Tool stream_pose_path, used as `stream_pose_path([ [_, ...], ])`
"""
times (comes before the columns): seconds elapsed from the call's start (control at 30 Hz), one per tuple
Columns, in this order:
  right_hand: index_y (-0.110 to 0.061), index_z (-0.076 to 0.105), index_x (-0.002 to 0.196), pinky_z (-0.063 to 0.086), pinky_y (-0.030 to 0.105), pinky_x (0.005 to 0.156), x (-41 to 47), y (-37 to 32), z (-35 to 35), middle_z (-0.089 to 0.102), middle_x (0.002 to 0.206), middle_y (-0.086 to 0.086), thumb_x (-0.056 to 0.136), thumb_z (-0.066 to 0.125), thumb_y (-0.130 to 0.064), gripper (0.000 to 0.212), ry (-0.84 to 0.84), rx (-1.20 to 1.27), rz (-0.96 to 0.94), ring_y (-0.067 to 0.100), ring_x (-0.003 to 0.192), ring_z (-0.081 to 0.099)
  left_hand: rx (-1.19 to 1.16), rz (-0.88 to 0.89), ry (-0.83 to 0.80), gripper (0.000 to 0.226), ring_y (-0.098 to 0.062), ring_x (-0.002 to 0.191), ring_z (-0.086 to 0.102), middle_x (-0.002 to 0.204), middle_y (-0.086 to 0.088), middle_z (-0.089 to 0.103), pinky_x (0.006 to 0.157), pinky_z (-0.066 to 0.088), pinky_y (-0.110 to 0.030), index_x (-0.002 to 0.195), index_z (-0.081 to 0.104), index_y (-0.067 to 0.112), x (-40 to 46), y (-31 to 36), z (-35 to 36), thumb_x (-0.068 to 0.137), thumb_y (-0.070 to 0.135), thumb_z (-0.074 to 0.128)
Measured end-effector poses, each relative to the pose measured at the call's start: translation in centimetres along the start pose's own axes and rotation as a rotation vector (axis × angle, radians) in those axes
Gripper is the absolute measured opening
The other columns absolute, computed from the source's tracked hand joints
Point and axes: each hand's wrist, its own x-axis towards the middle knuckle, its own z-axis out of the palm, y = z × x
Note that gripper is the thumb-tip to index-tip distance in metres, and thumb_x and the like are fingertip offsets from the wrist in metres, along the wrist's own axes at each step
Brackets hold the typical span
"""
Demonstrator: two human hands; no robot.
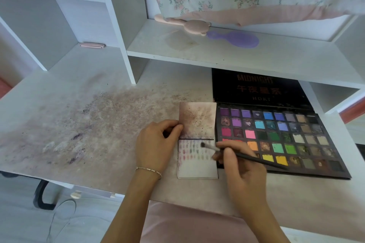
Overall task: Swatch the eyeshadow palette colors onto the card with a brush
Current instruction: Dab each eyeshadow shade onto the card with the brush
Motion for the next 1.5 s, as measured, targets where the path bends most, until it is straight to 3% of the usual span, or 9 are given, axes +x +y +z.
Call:
stream_pose_path([
  [0.2, -0.047, 0.058, 0.084, 0.045, 0.009, 0.055, 0.7, 0.7, -3.7, 0.062, 0.079, -0.014, 0.085, 0.051, -0.012, 0.036, 0.134, -0.078, 0.027, 0.002, 0.064, 0.055, 0.015, 0.001, -0.001, 0.009, 0.006, 0.066, 0.054, 0.069, 0.017, 0.062, 0.059, 0.035, -0.005, 0.085, 0.073, 0.027, 0.1, -0.1, -0.1, 0.079, 0.029, 0.066],
  [0.4, -0.038, 0.052, 0.074, 0.042, 0.003, 0.057, 0.7, 1.7, -5.7, 0.063, 0.063, -0.009, 0.085, 0.041, -0.027, 0.019, 0.233, -0.270, 0.089, -0.002, 0.068, 0.059, 0.016, 0.002, 0.022, 0.009, 0.006, 0.066, 0.053, 0.067, 0.019, 0.059, 0.061, 0.036, -0.011, 0.084, 0.073, 0.025, 0.1, -0.1, 0.2, 0.079, 0.028, 0.066],
  [0.53, -0.036, 0.049, 0.073, 0.037, 0.000, 0.053, 0.5, 1.7, -5.6, 0.055, 0.060, -0.013, 0.085, 0.041, -0.022, 0.020, 0.170, -0.367, 0.037, -0.009, 0.066, 0.055, 0.022, 0.007, 0.017, 0.010, 0.005, 0.067, 0.053, 0.066, 0.023, 0.056, 0.061, 0.036, -0.012, 0.085, 0.073, 0.024, 0.0, 0.1, 0.3, 0.079, 0.027, 0.066],
  [0.63, -0.035, 0.049, 0.072, 0.039, 0.005, 0.052, 0.6, 1.7, -5.5, 0.058, 0.060, -0.008, 0.084, 0.041, -0.023, 0.019, 0.111, -0.363, 0.045, 0.003, 0.067, 0.057, 0.030, 0.015, 0.021, 0.010, 0.004, 0.067, 0.053, 0.066, 0.023, 0.056, 0.061, 0.036, -0.012, 0.085, 0.073, 0.023, -0.1, 0.1, 0.1, 0.080, 0.026, 0.066],
  [0.8, -0.033, 0.049, 0.074, 0.037, -0.001, 0.058, 0.7, 1.6, -5.4, 0.057, 0.064, -0.012, 0.082, 0.042, -0.020, 0.016, 0.047, -0.371, 0.041, -0.010, 0.072, 0.057, 0.026, 0.011, 0.023, 0.010, 0.004, 0.067, 0.053, 0.065, 0.023, 0.055, 0.060, 0.036, -0.013, 0.086, 0.073, 0.022, -0.1, 0.3, 0.1, 0.080, 0.025, 0.066],
  [1.03, -0.037, 0.048, 0.073, 0.038, 0.001, 0.058, 0.6, 1.6, -5.6, 0.056, 0.064, -0.014, 0.082, 0.043, -0.020, 0.020, 0.059, -0.400, 0.020, -0.006, 0.074, 0.056, 0.008, 0.014, 0.019, 0.010, -0.007, 0.070, 0.057, 0.069, 0.014, 0.062, 0.065, 0.044, -0.024, 0.086, 0.073, 0.022, -0.2, 0.3, 0.0, 0.080, 0.025, 0.066],
  [1.2, -0.037, 0.049, 0.071, 0.040, 0.005, 0.058, 0.7, 1.7, -5.6, 0.058, 0.065, -0.011, 0.083, 0.041, -0.032, 0.015, 0.070, -0.404, 0.018, 0.002, 0.074, 0.057, 0.011, 0.008, 0.017, 0.010, 0.000, 0.069, 0.054, 0.067, 0.019, 0.057, 0.062, 0.039, -0.016, 0.086, 0.073, 0.022, -0.2, 0.3, 0.1, 0.080, 0.026, 0.066],
  [1.33, -0.035, 0.051, 0.073, 0.039, 0.002, 0.058, 0.7, 1.7, -5.7, 0.058, 0.064, -0.012, 0.082, 0.044, -0.020, 0.018, 0.050, -0.396, 0.017, -0.003, 0.073, 0.058, 0.016, 0.007, 0.019, 0.010, 0.000, 0.068, 0.053, 0.067, 0.015, 0.059, 0.062, 0.039, -0.016, 0.085, 0.073, 0.023, -0.1, 0.3, 0.1, 0.080, 0.026, 0.066],
  [1.5, -0.037, 0.049, 0.069, 0.042, 0.007, 0.059, 0.8, 1.5, -5.6, 0.060, 0.066, -0.012, 0.082, 0.043, -0.029, 0.017, 0.099, -0.394, 0.017, 0.004, 0.075, 0.059, 0.014, 0.002, 0.017, 0.010, 0.001, 0.067, 0.053, 0.067, 0.017, 0.058, 0.062, 0.038, -0.015, 0.085, 0.073, 0.022, -0.1, 0.3, 0.1, 0.079, 0.025, 0.066],
])
